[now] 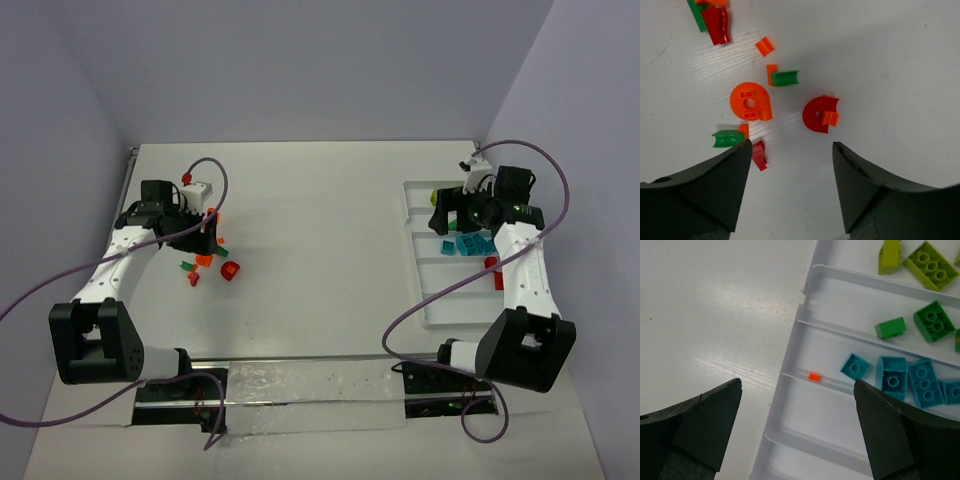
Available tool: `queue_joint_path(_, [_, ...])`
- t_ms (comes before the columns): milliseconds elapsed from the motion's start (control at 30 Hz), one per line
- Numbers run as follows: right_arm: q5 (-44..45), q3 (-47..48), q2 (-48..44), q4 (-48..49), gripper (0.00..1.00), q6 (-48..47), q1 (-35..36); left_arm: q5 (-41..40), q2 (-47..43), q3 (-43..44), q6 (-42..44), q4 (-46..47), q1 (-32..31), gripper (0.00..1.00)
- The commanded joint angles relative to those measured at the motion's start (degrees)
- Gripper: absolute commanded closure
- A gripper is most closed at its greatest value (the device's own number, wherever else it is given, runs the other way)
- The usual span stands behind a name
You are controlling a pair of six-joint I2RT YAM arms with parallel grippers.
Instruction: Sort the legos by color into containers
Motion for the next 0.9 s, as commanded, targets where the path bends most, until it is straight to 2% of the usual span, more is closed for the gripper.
queue_joint_path(0, [-1.0, -4.4, -2.9, 3.0, 0.00, 1.1, 4.0, -5.1, 0.3, 0.0, 0.8, -0.4, 0.1, 0.29])
queue_joint_path(100, [1.5, -7.1, -5.1, 5.5, 0.00, 2.4, 7.4, -6.8, 0.5, 0.1, 3.2, -1.0, 0.1, 0.34])
queue_joint_path(200, [1.9, -8.6, -5.5, 7.3, 0.00, 3.4, 9.8, -5.9, 1.3, 0.5, 12.3, -2.4, 1.9, 0.40])
queue_joint_path(267, [1.8, -9.3, -5.2, 7.8, 0.00, 3.9, 10.3, -3.3, 1.7, 0.5, 22.2, -4.7, 2.9, 0.40])
queue_joint_path(300, [1.7, -9.4, -5.0, 8.0, 0.00, 4.3, 10.5, 1.0, 2.4, 0.7, 26.9, -8.3, 4.4, 0.41])
queue_joint_path(400, [1.0, -9.5, -4.4, 7.7, 0.00, 4.3, 10.8, 6.9, 3.3, 2.1, 41.1, -13.7, 7.9, 0.42])
queue_joint_path(467, [0.8, -9.2, -4.2, 7.1, 0.00, 3.7, 11.1, 12.5, 4.2, 3.8, 52.1, -17.7, 12.4, 0.41])
queue_joint_path(567, [1.1, -8.4, -3.2, 6.1, 0.00, 3.1, 11.7, 16.6, 8.3, 7.8, 68.4, -24.4, 17.9, 0.41])
queue_joint_path(600, [1.1, -8.2, -3.0, 6.0, 0.00, 3.1, 11.7, 17.1, 8.8, 8.1, 69.4, -24.9, 18.1, 0.41])
queue_joint_path(633, [1.0, -7.3, -2.1, 5.4, 0.00, 2.9, 11.9, 17.5, 11.3, 10.4, 75.7, -28.0, 19.4, 0.41])
queue_joint_path(733, [0.7, -6.0, 0.3, 4.2, 0.00, 2.8, 12.5, 18.6, 16.6, 16.1, 86.3, -34.8, 21.0, 0.40])
queue_joint_path(867, [1.1, -4.5, 2.2, 3.6, 0.00, 2.9, 13.1, 20.8, 20.2, 18.2, 92.0, -36.2, 21.1, 0.39])
